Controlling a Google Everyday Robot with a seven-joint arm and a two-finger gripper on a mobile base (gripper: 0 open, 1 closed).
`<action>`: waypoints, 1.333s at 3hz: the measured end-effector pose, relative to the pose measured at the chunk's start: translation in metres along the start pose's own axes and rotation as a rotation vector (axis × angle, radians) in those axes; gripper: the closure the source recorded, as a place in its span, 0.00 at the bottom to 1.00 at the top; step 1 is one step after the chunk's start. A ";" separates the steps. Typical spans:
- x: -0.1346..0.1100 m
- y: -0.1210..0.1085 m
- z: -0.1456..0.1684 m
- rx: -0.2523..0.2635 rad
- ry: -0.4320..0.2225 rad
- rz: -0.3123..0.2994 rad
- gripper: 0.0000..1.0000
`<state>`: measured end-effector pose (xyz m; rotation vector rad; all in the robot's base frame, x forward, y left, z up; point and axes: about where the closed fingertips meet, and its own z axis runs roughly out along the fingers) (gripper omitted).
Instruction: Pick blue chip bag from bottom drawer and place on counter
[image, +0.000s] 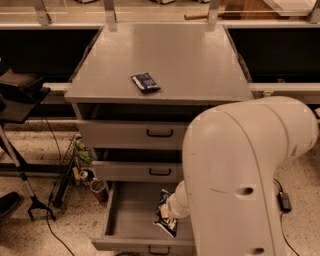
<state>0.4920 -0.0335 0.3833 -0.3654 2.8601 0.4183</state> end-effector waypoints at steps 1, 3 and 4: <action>0.016 -0.014 -0.039 0.007 0.070 0.000 1.00; 0.013 -0.023 -0.150 0.100 0.142 -0.043 1.00; 0.012 -0.026 -0.212 0.159 0.152 -0.053 1.00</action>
Offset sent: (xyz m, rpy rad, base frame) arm -0.0256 -0.0775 0.1492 -0.1530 0.1073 0.0662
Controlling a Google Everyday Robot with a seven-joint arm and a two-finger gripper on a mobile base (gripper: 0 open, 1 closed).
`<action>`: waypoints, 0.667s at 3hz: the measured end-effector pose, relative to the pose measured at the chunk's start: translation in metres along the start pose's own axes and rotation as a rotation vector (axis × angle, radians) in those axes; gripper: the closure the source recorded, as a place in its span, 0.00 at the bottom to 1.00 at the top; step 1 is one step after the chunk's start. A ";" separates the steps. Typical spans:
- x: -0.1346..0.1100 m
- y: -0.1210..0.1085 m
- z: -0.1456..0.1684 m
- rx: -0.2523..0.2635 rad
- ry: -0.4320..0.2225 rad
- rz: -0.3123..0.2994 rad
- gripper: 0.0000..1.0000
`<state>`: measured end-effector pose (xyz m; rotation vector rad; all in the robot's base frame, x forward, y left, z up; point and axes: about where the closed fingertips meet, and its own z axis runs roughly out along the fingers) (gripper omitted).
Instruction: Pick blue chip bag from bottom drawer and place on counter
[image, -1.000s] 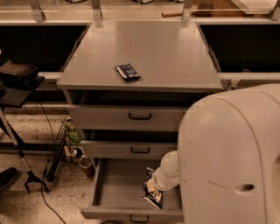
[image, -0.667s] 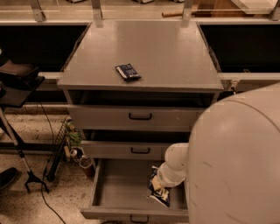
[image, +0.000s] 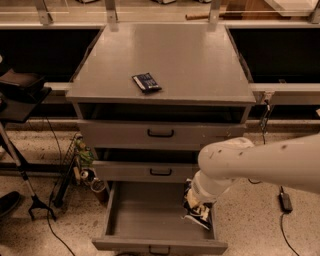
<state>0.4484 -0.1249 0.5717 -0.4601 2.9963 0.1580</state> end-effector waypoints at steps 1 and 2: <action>-0.005 -0.006 -0.068 0.050 -0.045 0.014 1.00; -0.010 -0.009 -0.129 0.068 -0.066 0.028 1.00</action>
Offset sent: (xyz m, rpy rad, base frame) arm 0.0004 -0.0303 0.2081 -0.0501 -0.0966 -0.0527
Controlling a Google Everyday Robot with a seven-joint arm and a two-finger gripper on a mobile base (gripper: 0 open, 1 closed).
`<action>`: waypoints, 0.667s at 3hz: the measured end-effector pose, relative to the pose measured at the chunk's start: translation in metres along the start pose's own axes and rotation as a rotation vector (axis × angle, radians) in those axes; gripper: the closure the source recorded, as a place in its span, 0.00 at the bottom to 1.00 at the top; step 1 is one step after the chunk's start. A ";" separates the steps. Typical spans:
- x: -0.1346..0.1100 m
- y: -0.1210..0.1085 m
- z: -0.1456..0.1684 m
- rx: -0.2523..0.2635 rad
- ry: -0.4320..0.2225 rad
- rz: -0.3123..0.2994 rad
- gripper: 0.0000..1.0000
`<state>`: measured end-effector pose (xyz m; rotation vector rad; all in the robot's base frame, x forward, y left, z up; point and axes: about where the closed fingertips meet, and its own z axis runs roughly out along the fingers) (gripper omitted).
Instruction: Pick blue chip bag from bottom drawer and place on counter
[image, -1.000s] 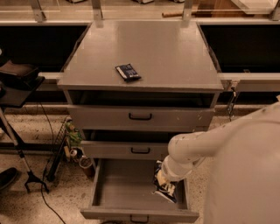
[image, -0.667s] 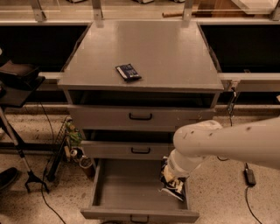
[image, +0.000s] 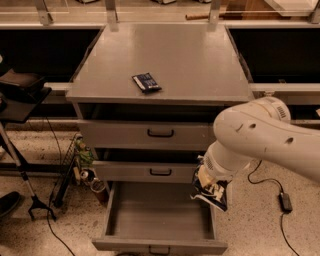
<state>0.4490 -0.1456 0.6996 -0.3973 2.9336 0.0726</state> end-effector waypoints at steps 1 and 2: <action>0.009 -0.001 -0.002 0.008 0.042 0.000 1.00; 0.008 -0.001 -0.002 0.008 0.041 0.000 1.00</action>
Offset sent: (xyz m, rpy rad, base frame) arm -0.0077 -0.0036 0.0023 -0.0186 0.0371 -0.0005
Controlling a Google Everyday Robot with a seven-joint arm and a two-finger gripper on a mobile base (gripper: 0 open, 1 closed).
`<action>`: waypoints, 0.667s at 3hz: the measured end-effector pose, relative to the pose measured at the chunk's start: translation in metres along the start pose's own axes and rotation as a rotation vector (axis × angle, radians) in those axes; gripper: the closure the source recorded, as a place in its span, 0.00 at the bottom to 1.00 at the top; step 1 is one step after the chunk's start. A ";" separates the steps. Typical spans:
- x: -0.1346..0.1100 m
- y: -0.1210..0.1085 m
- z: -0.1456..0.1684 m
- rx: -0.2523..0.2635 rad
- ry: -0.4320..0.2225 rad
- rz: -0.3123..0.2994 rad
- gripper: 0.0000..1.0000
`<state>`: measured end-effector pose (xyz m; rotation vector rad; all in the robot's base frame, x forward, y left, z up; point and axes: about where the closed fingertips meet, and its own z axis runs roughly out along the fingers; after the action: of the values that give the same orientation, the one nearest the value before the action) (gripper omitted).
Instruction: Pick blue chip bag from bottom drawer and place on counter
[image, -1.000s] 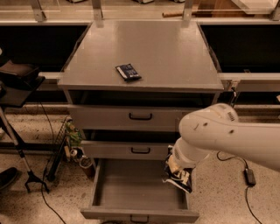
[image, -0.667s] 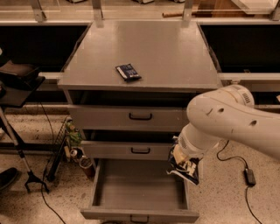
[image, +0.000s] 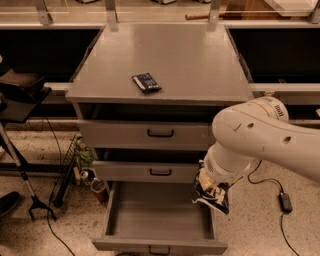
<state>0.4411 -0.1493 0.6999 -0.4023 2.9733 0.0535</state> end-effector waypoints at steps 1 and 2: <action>0.002 -0.005 -0.011 -0.009 -0.031 0.017 1.00; 0.017 -0.021 -0.049 0.000 -0.122 0.068 1.00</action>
Offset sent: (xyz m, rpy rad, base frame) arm -0.0412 -0.0643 0.1450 0.1242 -0.3539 -0.1549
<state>0.4243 -0.1769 0.7454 -0.2867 2.8656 0.0820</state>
